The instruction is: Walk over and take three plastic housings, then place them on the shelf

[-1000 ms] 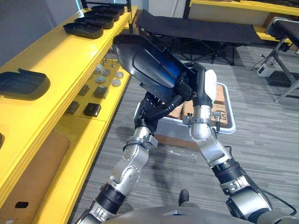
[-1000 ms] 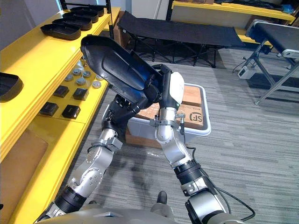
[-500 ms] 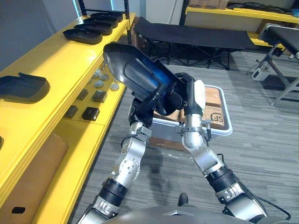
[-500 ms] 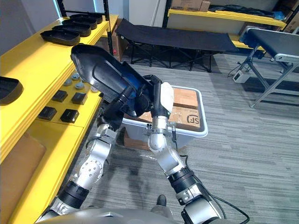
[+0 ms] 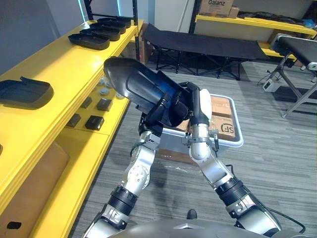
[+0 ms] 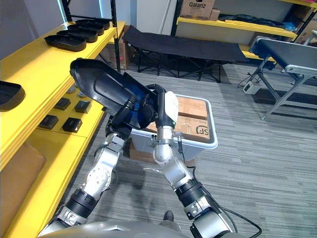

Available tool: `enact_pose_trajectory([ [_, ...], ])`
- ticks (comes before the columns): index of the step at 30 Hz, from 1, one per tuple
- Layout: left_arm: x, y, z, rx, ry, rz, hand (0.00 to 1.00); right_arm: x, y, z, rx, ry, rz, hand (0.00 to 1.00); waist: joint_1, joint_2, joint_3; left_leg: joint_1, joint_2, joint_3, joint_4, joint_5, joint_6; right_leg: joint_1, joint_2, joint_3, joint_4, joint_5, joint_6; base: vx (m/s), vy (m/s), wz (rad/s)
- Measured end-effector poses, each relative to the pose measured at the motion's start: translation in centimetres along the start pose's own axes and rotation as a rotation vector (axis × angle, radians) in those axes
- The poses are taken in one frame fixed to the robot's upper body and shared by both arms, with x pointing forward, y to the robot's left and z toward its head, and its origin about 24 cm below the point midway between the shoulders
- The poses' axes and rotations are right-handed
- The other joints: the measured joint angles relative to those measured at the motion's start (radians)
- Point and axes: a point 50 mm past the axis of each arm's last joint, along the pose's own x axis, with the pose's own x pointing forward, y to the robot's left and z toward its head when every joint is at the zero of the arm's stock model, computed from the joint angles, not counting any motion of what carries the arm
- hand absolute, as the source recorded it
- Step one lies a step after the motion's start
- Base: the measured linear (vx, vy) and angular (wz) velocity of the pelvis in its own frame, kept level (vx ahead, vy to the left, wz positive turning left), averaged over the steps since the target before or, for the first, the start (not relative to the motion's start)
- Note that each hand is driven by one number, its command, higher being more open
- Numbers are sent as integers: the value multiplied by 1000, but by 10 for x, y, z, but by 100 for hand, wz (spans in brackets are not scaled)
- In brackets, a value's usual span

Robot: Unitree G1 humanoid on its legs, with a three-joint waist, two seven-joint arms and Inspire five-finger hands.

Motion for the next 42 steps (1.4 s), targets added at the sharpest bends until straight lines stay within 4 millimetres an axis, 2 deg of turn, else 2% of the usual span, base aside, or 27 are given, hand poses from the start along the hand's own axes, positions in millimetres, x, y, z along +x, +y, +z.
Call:
enact_pose_trajectory([
  [14,3,1,9,-35,-122,28,0,0,10,17,84,-69,6,0,-1,-19,1,1,0,2,0,-4,2,0,0,-1,0,0,0,0,0,0],
  [15,3,0,10,-13,-143,31,0,-1,11,18,92,-69,6,100,-1,-19,1,1,0,2,1,-4,2,0,0,-1,0,0,0,0,0,0],
  [25,2,-7,26,83,-289,104,0,-11,19,23,141,-103,45,100,-3,-19,1,1,0,3,1,-7,3,0,0,-3,0,-2,-3,0,0,0],
  [30,-1,-13,38,212,-395,116,0,-12,22,25,201,-84,43,100,-3,-19,1,2,0,3,3,-10,2,1,0,-3,0,-3,-4,0,0,0],
  [34,-5,-12,40,307,-449,141,0,-16,21,22,209,-64,35,100,-3,-18,1,3,0,6,6,-14,2,2,0,-1,1,-3,-3,0,0,0],
  [37,-8,-1,49,439,-522,242,0,-21,17,11,247,-5,27,100,-4,-13,3,2,0,9,18,-25,2,3,0,3,1,-3,-3,-7,11,-4],
  [42,-23,29,82,675,-688,453,0,-28,-4,-6,383,35,89,100,-6,-5,4,2,0,9,18,-31,3,3,0,3,0,-5,-5,0,0,0],
])
